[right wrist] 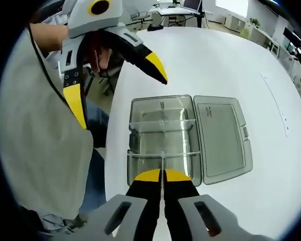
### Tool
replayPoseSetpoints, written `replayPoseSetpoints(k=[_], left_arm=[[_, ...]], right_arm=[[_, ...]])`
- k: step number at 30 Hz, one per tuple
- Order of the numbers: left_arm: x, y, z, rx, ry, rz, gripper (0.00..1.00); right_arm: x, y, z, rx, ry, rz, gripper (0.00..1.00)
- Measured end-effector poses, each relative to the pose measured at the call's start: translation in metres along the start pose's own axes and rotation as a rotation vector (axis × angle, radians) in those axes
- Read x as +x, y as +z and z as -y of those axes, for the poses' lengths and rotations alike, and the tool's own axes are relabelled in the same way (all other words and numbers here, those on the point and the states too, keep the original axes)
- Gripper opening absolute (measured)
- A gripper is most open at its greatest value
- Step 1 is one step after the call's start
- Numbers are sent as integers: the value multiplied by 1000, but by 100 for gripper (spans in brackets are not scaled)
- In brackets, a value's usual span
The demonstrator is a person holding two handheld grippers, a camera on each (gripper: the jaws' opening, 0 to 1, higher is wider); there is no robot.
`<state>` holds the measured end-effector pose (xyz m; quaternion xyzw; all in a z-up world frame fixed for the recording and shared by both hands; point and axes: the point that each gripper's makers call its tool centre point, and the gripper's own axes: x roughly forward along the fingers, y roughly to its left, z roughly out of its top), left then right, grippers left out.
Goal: Insert the divider into the dual guide fixture by aligning both edges with the guide slots and pushing it downward to the bottom, including one-sided entry, uneven engagement, binding, and posture correction.
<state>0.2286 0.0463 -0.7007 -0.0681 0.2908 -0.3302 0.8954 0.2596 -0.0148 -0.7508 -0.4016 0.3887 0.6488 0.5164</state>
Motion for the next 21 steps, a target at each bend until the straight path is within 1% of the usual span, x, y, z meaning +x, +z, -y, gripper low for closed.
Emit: replayPoseSetpoints(k=[6,12,13,21], left_arm=[[-1,-2,-3,0,2,-5,69],[-2,-4,-6,-2,3,-9,69],[-2,-5,-6,0,3,-10,69],[-3,-4,-5,0,4,-12,69]], right_arm=[[4,-1,1,-34,0,-4,0],[7,-3,2,-38,3,-5,0],[8,-3,2,-48,3,-5,0],[12,-6,3,-47,8,-7,0]])
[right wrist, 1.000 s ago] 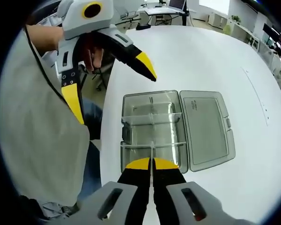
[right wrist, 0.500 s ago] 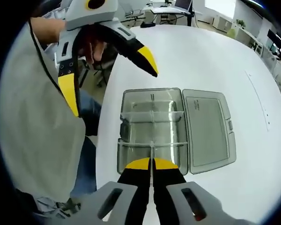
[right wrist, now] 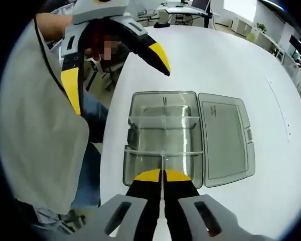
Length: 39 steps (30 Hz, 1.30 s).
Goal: Insert the divider into the dual guide fixture by aligning both edges with the guide slots and pushing it downward to the bottom, including one-sided entry, uneven engagement, binding, and posture correction.
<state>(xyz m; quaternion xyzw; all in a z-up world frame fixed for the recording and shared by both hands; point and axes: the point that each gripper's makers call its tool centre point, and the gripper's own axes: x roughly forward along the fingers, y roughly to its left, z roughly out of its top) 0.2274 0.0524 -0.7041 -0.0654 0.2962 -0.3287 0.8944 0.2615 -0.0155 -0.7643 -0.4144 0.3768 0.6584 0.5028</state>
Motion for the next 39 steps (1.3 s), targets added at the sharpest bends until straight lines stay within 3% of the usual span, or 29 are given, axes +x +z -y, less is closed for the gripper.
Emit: replayPoseSetpoints(k=[39], left_arm=[[-1,-5,-8,-21,8,-5,68]], right_arm=[[16,-5,1,31,15,-9,0]])
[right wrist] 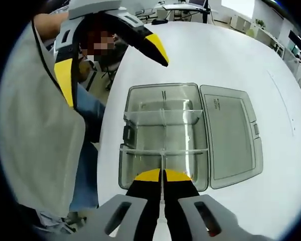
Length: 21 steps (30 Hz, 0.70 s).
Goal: Insert the divider into the dual guide fixture by aligning both edges with the guide slots and pushing it downward to the bottom, including one-sided entry, uneven engagement, binding, and posture correction.
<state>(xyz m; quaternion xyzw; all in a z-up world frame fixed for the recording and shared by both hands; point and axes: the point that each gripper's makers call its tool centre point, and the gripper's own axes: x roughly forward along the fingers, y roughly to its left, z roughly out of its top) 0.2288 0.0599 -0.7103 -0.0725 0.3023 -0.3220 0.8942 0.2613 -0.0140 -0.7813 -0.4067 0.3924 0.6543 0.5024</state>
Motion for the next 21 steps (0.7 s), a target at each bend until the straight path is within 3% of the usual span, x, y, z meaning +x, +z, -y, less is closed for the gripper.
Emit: replayPoseSetpoints(k=[21], left_arm=[[1,1,1,-12,1,-1,68]], right_arm=[[5,-2,-1,34,1,-2,0]])
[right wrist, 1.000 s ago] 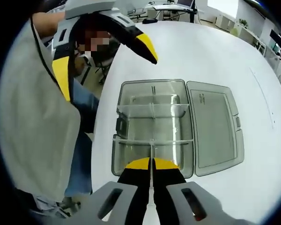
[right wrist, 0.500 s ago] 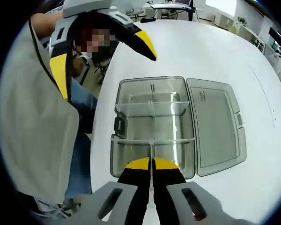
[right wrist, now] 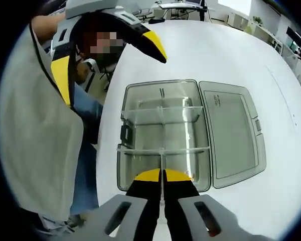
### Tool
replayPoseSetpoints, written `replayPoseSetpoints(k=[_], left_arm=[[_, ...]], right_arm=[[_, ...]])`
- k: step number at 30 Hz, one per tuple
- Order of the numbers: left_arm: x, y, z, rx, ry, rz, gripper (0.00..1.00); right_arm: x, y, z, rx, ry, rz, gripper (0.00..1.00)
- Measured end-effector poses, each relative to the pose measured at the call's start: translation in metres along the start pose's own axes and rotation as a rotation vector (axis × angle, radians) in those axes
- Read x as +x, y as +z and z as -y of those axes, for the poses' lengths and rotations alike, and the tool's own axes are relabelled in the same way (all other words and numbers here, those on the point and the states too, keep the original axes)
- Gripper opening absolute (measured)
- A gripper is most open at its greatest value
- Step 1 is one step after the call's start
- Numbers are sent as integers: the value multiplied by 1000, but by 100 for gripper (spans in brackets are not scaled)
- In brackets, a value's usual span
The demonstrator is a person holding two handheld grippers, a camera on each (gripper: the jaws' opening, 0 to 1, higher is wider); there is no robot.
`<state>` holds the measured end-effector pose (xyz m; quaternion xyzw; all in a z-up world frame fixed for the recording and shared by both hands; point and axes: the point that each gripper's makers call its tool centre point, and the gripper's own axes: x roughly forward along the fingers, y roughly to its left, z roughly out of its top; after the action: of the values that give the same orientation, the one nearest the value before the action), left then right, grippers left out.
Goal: Insert the divider into the dual guide fixture by aligning both edges with the guide slots and pushing it downward to the bottom, including one-sided entry, uneven engagement, binding, and posture correction.
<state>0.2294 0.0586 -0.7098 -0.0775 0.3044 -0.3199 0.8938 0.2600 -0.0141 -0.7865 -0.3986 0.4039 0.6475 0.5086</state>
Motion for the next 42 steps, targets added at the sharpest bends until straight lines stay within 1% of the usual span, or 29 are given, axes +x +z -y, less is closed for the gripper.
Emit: replayPoseSetpoints(k=[3,8,11,19,24,31,36,37,38,39,40,42], left_arm=[[1,0,0,2,-1,0,68],[2,-1,-2,2,-2,0,68],[1,-1,-2,1,0,-1,68],[-2,-3,-4,-2,6,-2,67],[-7,-7,-11,-7,18,-2,67],[-16,-14,-17,-18,38,-8,67],[-22,-19,-20,-27,52,-10,67],[-25,-20,-21,-29,56,-11,67],[-26,-22,-23,-32,60,-11,67],[-29,-23,-24,-41,64,-10,67],[-32,-24,-25,-44,66,-9,67],[-37,-28,-28,-50,76,-8,67]], right_arm=[[0,0,0,-7,-4,-3,0],[1,-1,0,4,-16,-4,0],[2,-1,-1,-17,-33,-18,0],[7,-3,0,-34,-58,-42,0],[14,-7,1,-40,-71,-58,0],[17,-9,2,-38,-69,-61,0],[21,-12,3,-61,-72,-52,0],[21,-10,2,-50,-70,-43,0],[22,-8,-2,-26,-48,-22,2],[21,-7,2,-3,-66,-4,9],[19,-7,5,-5,-79,-7,12],[16,-7,8,-6,-89,0,13]])
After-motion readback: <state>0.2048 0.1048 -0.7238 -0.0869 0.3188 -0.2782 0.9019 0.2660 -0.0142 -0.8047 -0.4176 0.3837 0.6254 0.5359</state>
